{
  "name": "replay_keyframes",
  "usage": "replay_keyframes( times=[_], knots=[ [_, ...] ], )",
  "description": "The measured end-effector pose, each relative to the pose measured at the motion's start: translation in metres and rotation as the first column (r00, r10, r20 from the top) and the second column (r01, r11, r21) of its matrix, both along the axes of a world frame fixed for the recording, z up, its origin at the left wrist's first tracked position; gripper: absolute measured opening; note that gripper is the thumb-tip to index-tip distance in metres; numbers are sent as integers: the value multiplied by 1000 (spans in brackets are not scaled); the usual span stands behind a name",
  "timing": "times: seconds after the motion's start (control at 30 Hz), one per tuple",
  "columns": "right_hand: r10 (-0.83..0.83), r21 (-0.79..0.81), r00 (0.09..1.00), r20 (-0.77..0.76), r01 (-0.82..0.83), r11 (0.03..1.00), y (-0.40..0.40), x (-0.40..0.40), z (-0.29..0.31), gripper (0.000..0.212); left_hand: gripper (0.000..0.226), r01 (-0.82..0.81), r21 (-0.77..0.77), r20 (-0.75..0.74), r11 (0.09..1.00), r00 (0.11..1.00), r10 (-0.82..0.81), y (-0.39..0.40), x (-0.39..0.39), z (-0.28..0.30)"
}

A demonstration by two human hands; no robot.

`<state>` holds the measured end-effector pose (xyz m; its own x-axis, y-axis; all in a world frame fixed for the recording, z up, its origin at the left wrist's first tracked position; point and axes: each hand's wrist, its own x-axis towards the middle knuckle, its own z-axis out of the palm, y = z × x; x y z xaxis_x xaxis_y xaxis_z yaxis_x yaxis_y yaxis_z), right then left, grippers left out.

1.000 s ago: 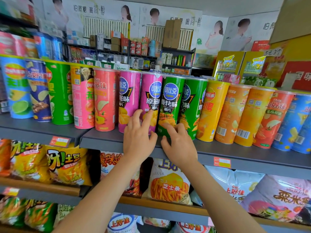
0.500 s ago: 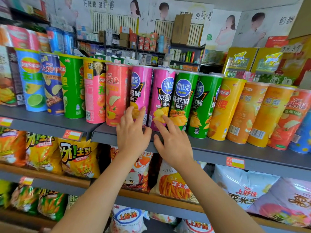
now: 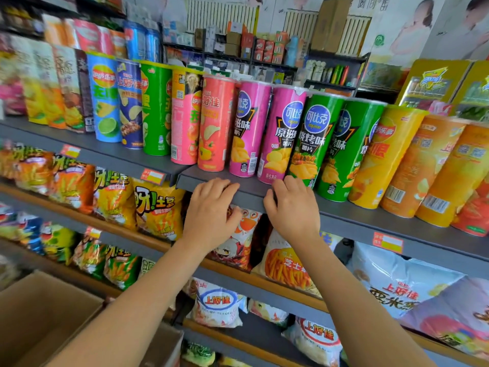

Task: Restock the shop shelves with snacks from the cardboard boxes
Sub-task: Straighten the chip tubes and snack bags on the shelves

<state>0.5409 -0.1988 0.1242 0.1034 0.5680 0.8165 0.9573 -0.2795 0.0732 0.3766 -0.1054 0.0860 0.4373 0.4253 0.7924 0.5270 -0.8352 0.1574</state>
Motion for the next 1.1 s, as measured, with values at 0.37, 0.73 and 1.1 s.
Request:
replay_keyframes(
  times=[0.37, 0.73, 1.1],
  knots=[
    [-92, 3, 989, -114, 93, 996, -21, -17, -39, 51, 96, -122, -130, -298, 984, 951, 79, -18, 0, -5],
    [-194, -234, 975, -109, 165, 958, -34, -27, -37, 71, 97, -165, -210, -395, 964, 916, 71, -27, -6, 16],
    [-316, -285, 902, -293, 233, 930, -4, -67, -3, 49, 77, 18, -257, -385, 966, 915, -119, 40, -86, 45]
  ],
)
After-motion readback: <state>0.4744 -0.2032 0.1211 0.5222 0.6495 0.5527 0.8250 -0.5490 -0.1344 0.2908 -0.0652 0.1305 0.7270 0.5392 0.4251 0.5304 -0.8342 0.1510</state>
